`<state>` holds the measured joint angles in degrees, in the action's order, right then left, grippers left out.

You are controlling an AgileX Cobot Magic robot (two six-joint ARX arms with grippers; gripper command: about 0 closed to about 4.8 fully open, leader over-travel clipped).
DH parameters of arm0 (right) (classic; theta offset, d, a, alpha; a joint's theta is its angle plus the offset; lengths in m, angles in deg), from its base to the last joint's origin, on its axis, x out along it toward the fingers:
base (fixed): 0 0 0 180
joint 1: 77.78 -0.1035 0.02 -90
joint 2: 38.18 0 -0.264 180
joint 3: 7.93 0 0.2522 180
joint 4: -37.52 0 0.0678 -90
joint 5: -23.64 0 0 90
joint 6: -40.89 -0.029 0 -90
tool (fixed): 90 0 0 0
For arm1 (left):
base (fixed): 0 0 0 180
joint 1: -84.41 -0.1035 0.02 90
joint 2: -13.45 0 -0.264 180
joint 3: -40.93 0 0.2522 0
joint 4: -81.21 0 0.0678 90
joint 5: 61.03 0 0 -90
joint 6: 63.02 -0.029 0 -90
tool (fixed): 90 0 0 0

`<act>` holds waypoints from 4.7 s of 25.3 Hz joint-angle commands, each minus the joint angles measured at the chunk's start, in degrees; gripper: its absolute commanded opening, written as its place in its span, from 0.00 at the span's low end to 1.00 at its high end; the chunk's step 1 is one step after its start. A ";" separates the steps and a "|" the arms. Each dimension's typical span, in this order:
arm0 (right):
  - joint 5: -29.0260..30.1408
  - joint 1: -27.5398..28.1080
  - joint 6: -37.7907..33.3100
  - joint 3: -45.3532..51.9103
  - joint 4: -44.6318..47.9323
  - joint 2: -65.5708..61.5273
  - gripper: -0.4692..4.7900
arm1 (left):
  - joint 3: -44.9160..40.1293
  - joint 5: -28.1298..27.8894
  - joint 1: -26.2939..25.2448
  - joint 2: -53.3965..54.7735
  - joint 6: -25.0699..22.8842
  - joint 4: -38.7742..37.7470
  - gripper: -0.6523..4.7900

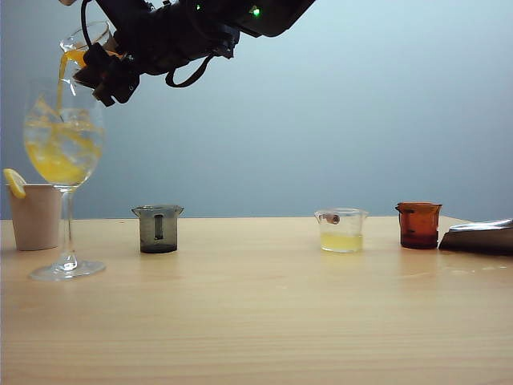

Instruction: Pick up the second measuring cup from the left, pour the orange juice inside into the goblet, and finally put the measuring cup back in its original place.

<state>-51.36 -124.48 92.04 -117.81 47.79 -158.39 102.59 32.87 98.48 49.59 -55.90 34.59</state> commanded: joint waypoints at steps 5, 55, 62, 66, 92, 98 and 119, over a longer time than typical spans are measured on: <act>-0.07 -0.20 4.94 -0.57 1.46 0.48 0.09 | 0.44 0.24 0.02 -0.11 -0.24 0.35 0.11; -1.14 -0.87 30.16 -0.57 1.49 0.48 0.09 | 0.44 0.22 0.04 -0.11 0.39 0.33 0.11; -1.09 -0.90 32.85 -0.57 1.51 0.48 0.09 | 0.44 0.22 0.04 -0.11 0.39 0.31 0.11; -0.85 -1.25 34.67 -0.57 1.53 0.48 0.09 | 0.44 0.22 0.04 -0.09 0.39 0.31 0.11; -1.18 -1.57 50.34 -0.55 3.30 0.48 0.09 | 0.44 0.22 0.04 -0.09 0.39 0.33 0.11; -0.87 -1.57 46.21 -0.55 3.21 0.48 0.09 | 0.44 0.22 0.04 -0.09 0.39 0.33 0.11; -1.25 6.19 -14.82 -0.52 10.54 1.60 0.09 | 0.46 0.22 0.04 -0.09 0.39 0.31 0.11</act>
<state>-52.32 -118.97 84.05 -117.79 54.15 -157.80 102.59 32.90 98.50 49.63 -55.66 34.54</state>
